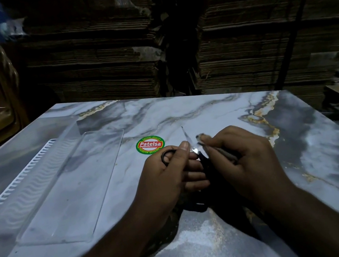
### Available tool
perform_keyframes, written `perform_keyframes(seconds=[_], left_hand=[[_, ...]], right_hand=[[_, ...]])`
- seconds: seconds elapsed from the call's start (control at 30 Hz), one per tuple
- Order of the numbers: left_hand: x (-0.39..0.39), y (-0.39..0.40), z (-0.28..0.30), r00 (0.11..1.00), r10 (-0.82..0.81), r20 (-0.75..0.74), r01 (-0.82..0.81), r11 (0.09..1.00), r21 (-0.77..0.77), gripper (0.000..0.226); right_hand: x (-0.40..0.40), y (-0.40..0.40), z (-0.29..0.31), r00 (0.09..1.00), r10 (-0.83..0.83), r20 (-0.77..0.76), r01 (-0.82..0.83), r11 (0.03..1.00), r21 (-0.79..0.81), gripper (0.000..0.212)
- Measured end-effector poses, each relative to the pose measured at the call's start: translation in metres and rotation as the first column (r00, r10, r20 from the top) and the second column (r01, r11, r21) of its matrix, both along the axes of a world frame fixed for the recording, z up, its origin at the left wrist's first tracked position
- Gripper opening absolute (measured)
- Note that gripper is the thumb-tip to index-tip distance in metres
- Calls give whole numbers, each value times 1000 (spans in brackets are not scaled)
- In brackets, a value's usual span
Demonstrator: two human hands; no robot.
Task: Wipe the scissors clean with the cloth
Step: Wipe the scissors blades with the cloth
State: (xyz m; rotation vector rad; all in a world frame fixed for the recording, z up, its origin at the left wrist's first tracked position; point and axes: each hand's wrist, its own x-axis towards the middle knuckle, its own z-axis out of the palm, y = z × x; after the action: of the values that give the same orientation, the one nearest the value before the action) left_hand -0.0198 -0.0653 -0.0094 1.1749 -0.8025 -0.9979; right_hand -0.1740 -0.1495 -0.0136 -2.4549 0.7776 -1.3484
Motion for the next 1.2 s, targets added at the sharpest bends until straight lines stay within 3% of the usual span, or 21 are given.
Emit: perform_keyframes(seconds=[0.1,0.23,0.37,0.43,0.7,0.87,0.97,1.1,1.2], left_hand=[[0,1,2,1000,11,-23,-11,1000,-9,36],[-1,3,5,1000,-7,-15,7,1000,1,38],[-1,3,6,999,7,-40,-9,999,-34,37],[1,3,5,1000,-5,-29,3,999,-45,36],[1,0,6,997,18,-72,-22,998,-56,38],[2,-2,1,998,8,-58,-11,999,-50,36],[5,-3,-2,1000,3,6,-3,999,-47,36],[4,-3,-4,1000,10,-18,-11,998,-61,38],[6,-2,-5,1000,4,27,-3,999,-46,36]], right_hand=[[1,0,-2,997,63,-44,-64,998,-6,16],[-1,-5,-1,1000,7,-14,-7,1000,23,15],[-1,1,0,992,121,-36,-120,992,34,15],[-3,-8,0,997,75,-27,-73,995,69,14],[-11,0,9,978,-62,201,35,990,138,14],[1,1,3,999,45,0,-45,999,-30,9],[1,-5,1,999,1,45,-1,1000,8,4],[0,1,0,992,123,-4,-123,992,-30,10],[1,-3,0,997,77,-18,-77,996,-37,10]])
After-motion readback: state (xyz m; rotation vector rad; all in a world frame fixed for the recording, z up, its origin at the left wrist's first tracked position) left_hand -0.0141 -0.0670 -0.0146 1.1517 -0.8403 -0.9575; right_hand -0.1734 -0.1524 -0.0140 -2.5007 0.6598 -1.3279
